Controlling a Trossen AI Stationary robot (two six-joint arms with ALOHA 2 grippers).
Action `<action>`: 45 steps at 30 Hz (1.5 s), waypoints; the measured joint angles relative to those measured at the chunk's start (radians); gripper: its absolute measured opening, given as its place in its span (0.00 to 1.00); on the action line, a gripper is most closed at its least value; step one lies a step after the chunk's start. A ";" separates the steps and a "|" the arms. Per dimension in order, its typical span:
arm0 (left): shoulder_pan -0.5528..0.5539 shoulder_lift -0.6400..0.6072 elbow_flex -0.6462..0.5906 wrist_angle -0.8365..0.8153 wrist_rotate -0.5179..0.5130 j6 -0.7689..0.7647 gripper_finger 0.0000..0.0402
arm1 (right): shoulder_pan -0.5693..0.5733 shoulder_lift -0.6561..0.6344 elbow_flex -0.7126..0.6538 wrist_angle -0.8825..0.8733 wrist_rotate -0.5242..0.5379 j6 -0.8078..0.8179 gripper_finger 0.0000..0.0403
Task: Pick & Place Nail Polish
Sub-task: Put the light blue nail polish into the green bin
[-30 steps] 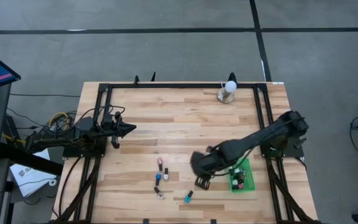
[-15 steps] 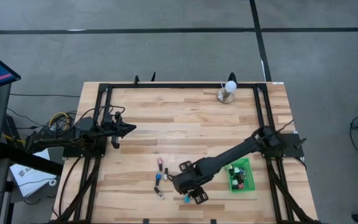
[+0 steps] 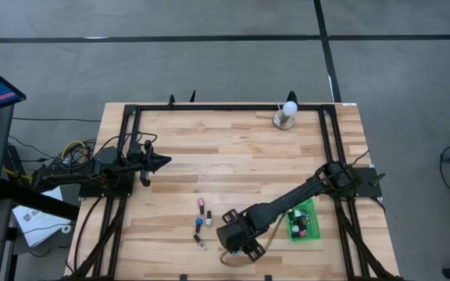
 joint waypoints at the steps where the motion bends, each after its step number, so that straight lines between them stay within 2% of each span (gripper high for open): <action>1: 0.000 0.000 0.000 0.000 0.000 0.000 0.00 | 0.001 0.000 0.000 0.003 0.000 0.000 0.55; 6: 0.000 0.000 0.000 -0.001 0.000 0.000 0.00 | 0.002 0.000 0.000 0.008 -0.001 -0.007 0.54; 13: 0.000 0.000 0.000 -0.001 0.000 0.000 0.00 | 0.020 0.069 0.006 0.060 0.000 -0.009 0.53; 19: 0.000 0.000 0.000 -0.006 0.000 0.000 0.00 | 0.031 0.093 0.004 0.015 0.024 0.034 0.51; 22: 0.000 0.000 0.000 -0.003 0.000 0.000 0.00 | 0.033 0.093 0.004 0.016 0.036 0.051 0.44; 29: 0.000 0.000 0.000 -0.004 0.000 0.000 0.00 | 0.017 0.095 0.004 0.020 0.032 0.088 0.19; 32: 0.000 0.000 0.000 -0.004 0.000 0.000 0.00 | 0.013 0.095 0.004 0.019 0.032 0.119 0.11; 35: 0.000 0.000 0.000 -0.004 0.000 0.000 0.00 | 0.004 0.095 0.003 0.017 0.028 0.159 0.10; 45: 0.000 0.000 0.000 -0.004 0.000 0.000 0.00 | -0.022 0.059 -0.005 -0.012 0.032 0.448 0.10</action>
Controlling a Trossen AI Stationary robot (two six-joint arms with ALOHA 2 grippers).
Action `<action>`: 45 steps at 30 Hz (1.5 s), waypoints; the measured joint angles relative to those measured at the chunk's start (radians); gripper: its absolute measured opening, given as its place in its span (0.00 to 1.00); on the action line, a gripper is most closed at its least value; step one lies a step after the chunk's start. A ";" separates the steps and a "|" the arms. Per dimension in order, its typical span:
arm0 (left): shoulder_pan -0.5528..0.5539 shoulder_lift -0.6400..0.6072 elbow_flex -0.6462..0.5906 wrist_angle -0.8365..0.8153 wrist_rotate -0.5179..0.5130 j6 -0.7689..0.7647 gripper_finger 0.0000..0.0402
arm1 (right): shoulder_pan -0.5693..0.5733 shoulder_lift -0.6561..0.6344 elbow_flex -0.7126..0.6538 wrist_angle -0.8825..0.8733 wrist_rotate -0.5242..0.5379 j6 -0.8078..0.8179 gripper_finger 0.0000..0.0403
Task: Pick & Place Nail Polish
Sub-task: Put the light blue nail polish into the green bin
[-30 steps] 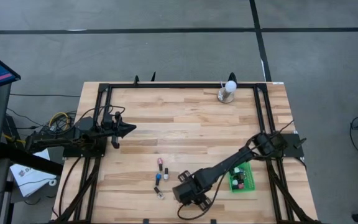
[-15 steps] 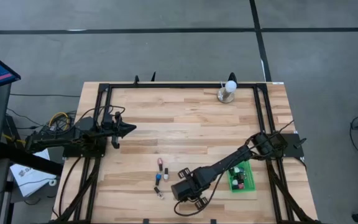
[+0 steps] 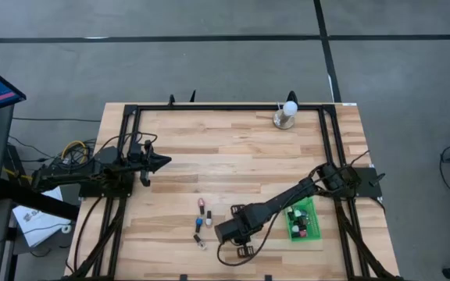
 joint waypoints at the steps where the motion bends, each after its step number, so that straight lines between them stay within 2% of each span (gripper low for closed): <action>1: 0.000 0.000 0.000 0.000 0.000 0.000 0.00 | -0.001 -0.011 0.001 -0.009 0.000 0.032 0.10; 10: 0.000 0.000 0.000 0.003 0.000 0.000 0.00 | 0.052 -0.121 0.003 -0.143 0.003 0.317 0.10; 15: 0.000 0.000 0.000 0.005 0.000 0.000 0.00 | 0.101 -0.186 0.004 -0.332 0.048 0.547 0.10; 26: 0.000 0.000 0.000 0.004 0.000 0.000 0.00 | 0.226 -0.333 0.004 -0.747 0.052 1.055 0.10; 30: 0.000 0.000 0.000 0.004 0.000 0.000 0.00 | 0.265 -0.413 -0.098 -0.719 0.042 1.222 0.10; 34: 0.000 0.000 0.000 0.004 0.000 0.000 0.00 | 0.305 -0.493 -0.259 -0.695 -0.033 1.412 0.10; 39: 0.000 0.000 0.000 0.004 0.000 0.000 0.00 | 0.324 -0.641 -0.472 -0.492 -0.037 1.633 0.10; 42: 0.000 0.000 0.000 0.004 0.000 0.000 0.00 | 0.310 -0.708 -0.577 -0.356 -0.036 1.696 0.10; 45: 0.000 0.000 0.000 0.004 0.000 0.000 0.00 | 0.293 -0.739 -0.640 -0.306 -0.038 1.718 0.10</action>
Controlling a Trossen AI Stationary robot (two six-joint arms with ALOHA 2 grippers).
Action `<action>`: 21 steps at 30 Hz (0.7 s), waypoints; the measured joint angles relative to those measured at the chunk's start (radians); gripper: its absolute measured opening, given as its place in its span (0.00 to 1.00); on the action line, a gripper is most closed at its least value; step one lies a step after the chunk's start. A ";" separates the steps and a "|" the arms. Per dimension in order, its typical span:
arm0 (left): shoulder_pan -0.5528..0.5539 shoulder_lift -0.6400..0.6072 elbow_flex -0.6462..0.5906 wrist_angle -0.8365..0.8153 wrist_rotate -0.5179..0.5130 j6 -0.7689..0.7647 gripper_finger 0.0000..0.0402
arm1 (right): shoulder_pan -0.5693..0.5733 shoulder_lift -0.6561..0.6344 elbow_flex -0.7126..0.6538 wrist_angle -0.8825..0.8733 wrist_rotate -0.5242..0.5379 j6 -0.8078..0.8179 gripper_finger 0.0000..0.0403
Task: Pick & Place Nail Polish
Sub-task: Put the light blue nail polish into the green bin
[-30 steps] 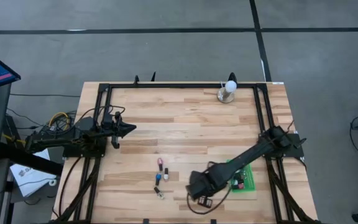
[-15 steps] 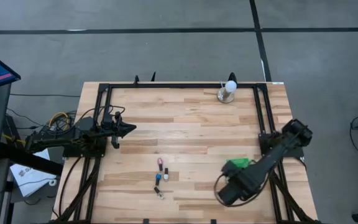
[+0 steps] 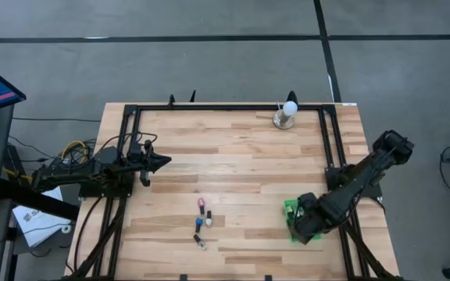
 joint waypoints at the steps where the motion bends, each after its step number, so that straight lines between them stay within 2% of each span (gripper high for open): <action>1: 0.000 0.000 0.000 0.000 0.000 0.000 0.00 | -0.008 -0.003 -0.012 0.000 -0.006 0.003 0.10; 9: 0.000 0.000 0.000 0.000 0.000 0.000 0.00 | -0.069 0.023 -0.032 -0.019 -0.023 -0.003 0.10; 21: 0.000 0.000 0.000 0.000 0.000 0.000 0.00 | -0.126 0.152 -0.032 0.002 -0.079 -0.101 0.10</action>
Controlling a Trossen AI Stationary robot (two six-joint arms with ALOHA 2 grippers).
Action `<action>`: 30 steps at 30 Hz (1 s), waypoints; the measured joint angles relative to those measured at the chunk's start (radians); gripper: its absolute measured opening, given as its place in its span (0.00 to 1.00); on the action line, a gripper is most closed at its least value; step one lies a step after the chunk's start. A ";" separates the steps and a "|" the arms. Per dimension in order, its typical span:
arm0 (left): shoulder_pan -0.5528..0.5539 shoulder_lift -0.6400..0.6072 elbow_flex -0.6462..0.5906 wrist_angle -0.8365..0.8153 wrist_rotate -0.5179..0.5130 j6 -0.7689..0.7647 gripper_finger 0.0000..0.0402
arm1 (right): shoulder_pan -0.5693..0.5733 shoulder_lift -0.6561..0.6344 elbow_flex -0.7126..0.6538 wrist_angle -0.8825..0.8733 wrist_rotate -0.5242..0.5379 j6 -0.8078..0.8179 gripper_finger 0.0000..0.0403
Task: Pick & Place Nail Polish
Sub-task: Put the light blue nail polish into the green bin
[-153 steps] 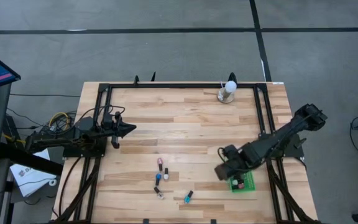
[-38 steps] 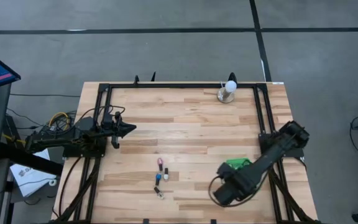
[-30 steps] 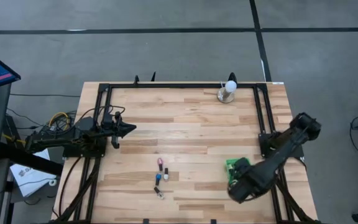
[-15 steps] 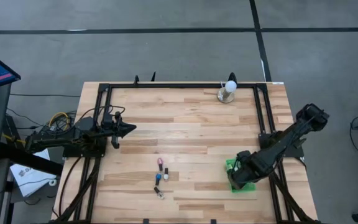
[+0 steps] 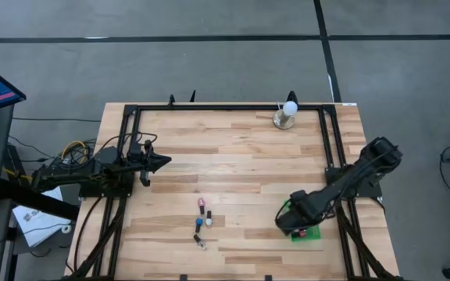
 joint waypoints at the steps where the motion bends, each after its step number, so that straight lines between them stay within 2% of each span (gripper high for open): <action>1: 0.000 0.000 0.000 0.000 0.000 0.000 0.00 | -0.004 0.004 0.000 0.000 0.000 -0.003 0.10; 23: 0.000 0.000 0.000 0.000 0.000 0.000 0.00 | -0.030 0.004 0.000 -0.039 0.010 -0.003 0.13; 30: 0.000 0.000 0.000 0.000 0.000 0.000 0.00 | -0.030 0.051 -0.016 0.001 0.000 -0.029 0.14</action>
